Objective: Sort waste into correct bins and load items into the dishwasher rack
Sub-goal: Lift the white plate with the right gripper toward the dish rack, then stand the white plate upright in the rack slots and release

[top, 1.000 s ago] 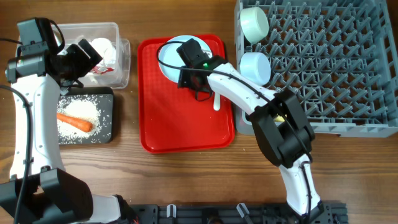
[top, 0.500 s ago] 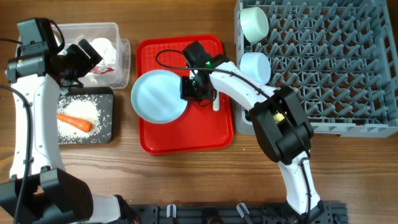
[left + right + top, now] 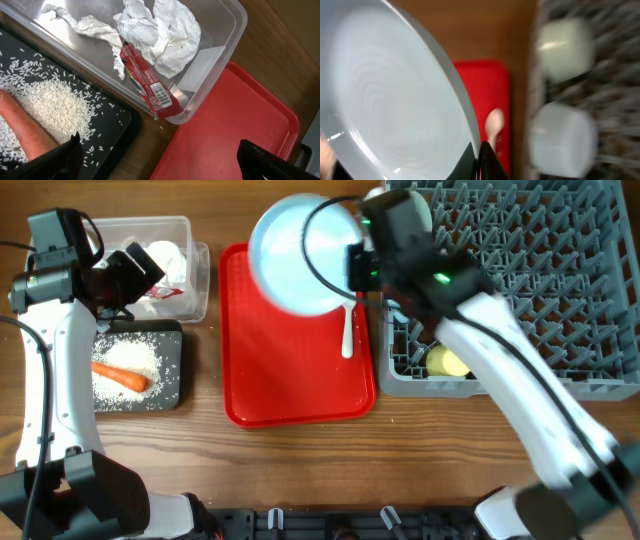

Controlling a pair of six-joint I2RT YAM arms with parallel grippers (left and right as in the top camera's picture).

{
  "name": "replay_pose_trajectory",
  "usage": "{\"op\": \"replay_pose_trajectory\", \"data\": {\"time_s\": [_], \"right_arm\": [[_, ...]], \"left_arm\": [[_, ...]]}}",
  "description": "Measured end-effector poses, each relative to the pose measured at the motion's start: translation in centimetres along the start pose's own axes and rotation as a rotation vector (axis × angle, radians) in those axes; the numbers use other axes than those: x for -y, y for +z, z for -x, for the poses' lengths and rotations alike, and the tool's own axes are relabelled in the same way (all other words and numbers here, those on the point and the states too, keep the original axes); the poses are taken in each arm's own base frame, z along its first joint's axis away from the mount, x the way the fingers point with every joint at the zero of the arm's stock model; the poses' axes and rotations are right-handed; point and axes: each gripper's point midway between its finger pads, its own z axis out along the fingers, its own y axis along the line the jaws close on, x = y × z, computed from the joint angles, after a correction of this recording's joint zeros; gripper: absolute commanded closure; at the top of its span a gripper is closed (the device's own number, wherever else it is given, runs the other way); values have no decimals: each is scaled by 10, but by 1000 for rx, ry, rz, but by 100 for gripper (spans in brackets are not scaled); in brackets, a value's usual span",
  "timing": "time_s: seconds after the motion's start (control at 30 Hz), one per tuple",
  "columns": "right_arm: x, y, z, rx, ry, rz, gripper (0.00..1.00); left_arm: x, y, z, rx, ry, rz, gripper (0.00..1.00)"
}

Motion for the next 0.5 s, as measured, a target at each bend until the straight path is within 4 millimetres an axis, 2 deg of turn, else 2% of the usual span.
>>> {"op": "replay_pose_trajectory", "data": {"time_s": [0.03, 0.07, 0.1, 0.17, 0.23, 0.33, 0.43, 0.5], "right_arm": [[16, -15, 13, 70, 8, -85, 96], [43, -33, 29, 160, 23, -229, 96], [62, -42, 37, 212, 31, -333, 96], [104, -61, 50, 294, 28, -597, 96], [133, -68, 56, 319, 16, -762, 96], [179, -63, 58, 294, 18, -952, 96], [217, -39, 57, 234, 1, -1065, 96], [231, -20, 54, 169, -60, -1096, 96]], "left_arm": [[0, 0, 0, 1, 0, 0, 0], [0, 0, 0, 0, 0, 0, 0], [0, 0, 0, 0, 0, 0, 0], [0, 0, 0, 1, 0, 0, 0], [0, 0, 0, 0, 0, 0, 0], [0, 0, 0, 0, 0, 0, 0], [0, 0, 0, 1, 0, 0, 0], [0, 0, 0, 1, 0, 0, 0]]}}
